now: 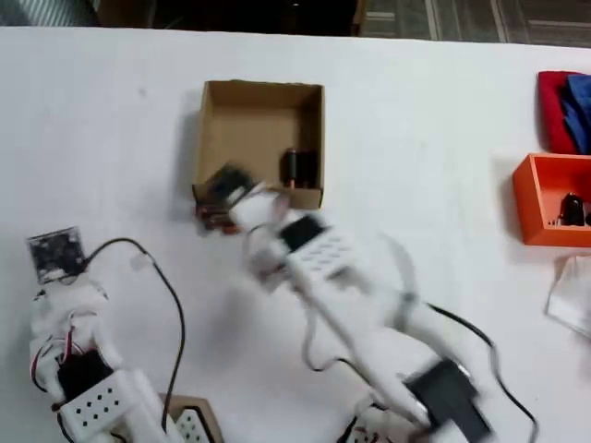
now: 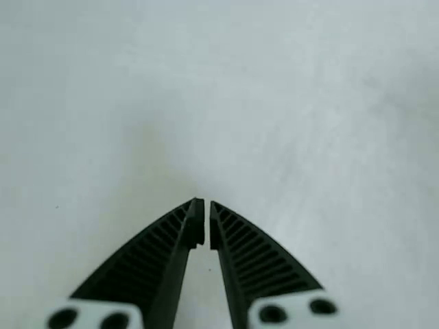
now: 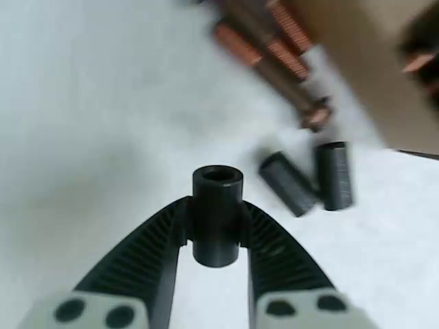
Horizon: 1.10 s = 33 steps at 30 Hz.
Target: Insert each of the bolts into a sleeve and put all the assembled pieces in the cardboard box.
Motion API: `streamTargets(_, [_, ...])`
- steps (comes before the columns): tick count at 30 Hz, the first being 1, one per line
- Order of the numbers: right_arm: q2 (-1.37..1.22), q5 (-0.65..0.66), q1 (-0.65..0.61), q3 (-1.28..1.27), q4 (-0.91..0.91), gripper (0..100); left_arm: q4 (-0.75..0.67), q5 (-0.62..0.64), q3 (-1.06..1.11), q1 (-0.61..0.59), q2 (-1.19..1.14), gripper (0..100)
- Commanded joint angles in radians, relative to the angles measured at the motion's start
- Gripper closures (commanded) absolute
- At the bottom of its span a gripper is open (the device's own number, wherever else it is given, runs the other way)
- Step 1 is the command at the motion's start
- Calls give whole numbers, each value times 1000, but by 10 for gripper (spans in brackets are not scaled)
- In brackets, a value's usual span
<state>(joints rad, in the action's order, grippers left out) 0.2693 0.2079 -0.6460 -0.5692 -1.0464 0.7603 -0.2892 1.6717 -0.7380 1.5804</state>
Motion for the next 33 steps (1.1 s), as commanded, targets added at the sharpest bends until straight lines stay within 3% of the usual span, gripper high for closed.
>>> streamTargets(1, [309, 11, 202, -23, -12, 975, 21, -52, -2, 80, 3, 947])
streamTargets(6, [585, 11, 417, -133, -13, 975, 143, -133, -104, 239, 3, 946])
streamTargets(12, [789, 6, 535, -334, 4, 975, 164, -104, -174, 330, -86, 906])
streamTargets(16, [877, 2, 568, -466, 73, 975, 163, -92, -292, 342, -359, 880])
streamTargets(20, [935, -8, 567, -583, 171, 975, 201, -94, -570, 344, -729, 880])
streamTargets(23, [964, -81, 570, -671, 232, 975, 353, -98, -816, 413, -997, 880])
streamTargets(27, [990, -101, 570, -698, 242, 975, 601, -219, -1124, 595, -1289, 880])
streamTargets(33, [993, -101, 570, -729, 245, 975, 763, -233, -1472, 763, -1599, 876])
